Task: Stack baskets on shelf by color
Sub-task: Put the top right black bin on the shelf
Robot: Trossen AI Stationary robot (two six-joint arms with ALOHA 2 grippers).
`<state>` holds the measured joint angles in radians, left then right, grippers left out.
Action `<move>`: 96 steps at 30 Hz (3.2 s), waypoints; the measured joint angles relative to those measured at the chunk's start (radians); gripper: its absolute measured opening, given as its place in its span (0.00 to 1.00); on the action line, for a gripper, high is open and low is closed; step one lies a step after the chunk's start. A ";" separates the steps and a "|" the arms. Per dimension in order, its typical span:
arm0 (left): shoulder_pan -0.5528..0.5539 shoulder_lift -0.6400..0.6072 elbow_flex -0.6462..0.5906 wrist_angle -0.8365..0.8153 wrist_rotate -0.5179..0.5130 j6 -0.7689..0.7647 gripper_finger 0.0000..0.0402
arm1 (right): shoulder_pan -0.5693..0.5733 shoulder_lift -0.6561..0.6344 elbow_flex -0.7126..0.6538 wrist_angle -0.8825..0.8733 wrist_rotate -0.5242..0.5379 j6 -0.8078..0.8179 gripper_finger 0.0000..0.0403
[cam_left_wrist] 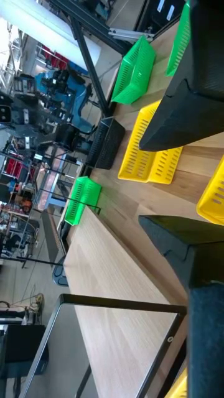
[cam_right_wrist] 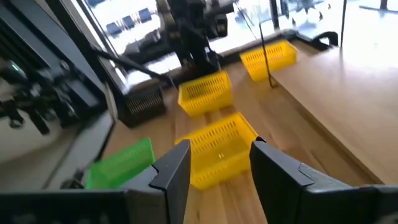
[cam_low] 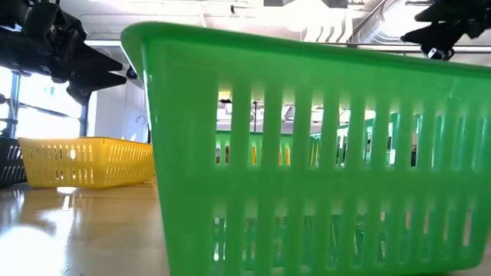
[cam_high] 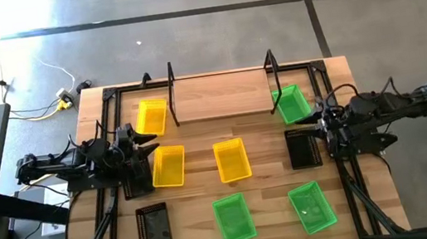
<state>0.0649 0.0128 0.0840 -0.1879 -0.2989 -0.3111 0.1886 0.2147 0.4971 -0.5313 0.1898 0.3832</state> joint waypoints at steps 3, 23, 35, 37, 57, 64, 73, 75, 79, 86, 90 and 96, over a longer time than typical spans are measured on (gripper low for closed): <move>0.000 0.000 0.000 0.000 0.000 0.000 0.42 | 0.000 0.092 0.091 -0.110 -0.001 0.000 0.37; 0.000 0.000 0.000 0.000 0.000 0.000 0.42 | 0.072 0.547 0.304 -0.506 -0.187 0.074 0.37; 0.000 0.000 0.000 0.000 0.000 0.000 0.42 | 0.150 0.775 0.304 -0.521 -0.187 0.114 0.37; 0.000 0.000 0.000 0.000 0.000 0.000 0.42 | 0.159 0.823 0.304 -0.519 -0.187 0.114 0.37; 0.000 0.000 0.000 0.000 0.000 0.000 0.42 | 0.235 1.120 0.304 -0.487 -0.255 0.114 0.37; 0.000 0.000 0.000 0.000 0.000 0.000 0.42 | 0.246 1.201 0.304 -0.494 -0.233 0.114 0.37; 0.000 0.000 0.000 0.000 0.000 0.000 0.42 | 0.246 1.280 0.304 -0.500 -0.227 0.117 0.31; 0.000 0.000 0.000 0.000 0.000 0.000 0.42 | 0.246 1.280 0.304 -0.499 -0.236 0.118 0.25; 0.000 0.000 0.000 0.000 0.000 0.000 0.42 | 0.246 1.275 0.304 -0.503 -0.269 0.141 0.08; 0.000 0.000 0.000 0.000 0.000 0.000 0.42 | 0.248 1.269 0.339 -0.511 -0.299 0.206 0.03; 0.000 0.000 0.000 0.000 0.000 0.000 0.42 | 0.248 1.269 0.408 -0.520 -0.296 0.238 0.01; 0.000 0.000 0.000 0.000 0.000 0.000 0.42 | 0.248 1.269 0.536 -0.535 -0.260 0.294 0.00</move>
<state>0.0647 0.0128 0.0837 -0.1876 -0.2989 -0.3107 0.4370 1.4834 1.0330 -1.0661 -0.0706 0.6769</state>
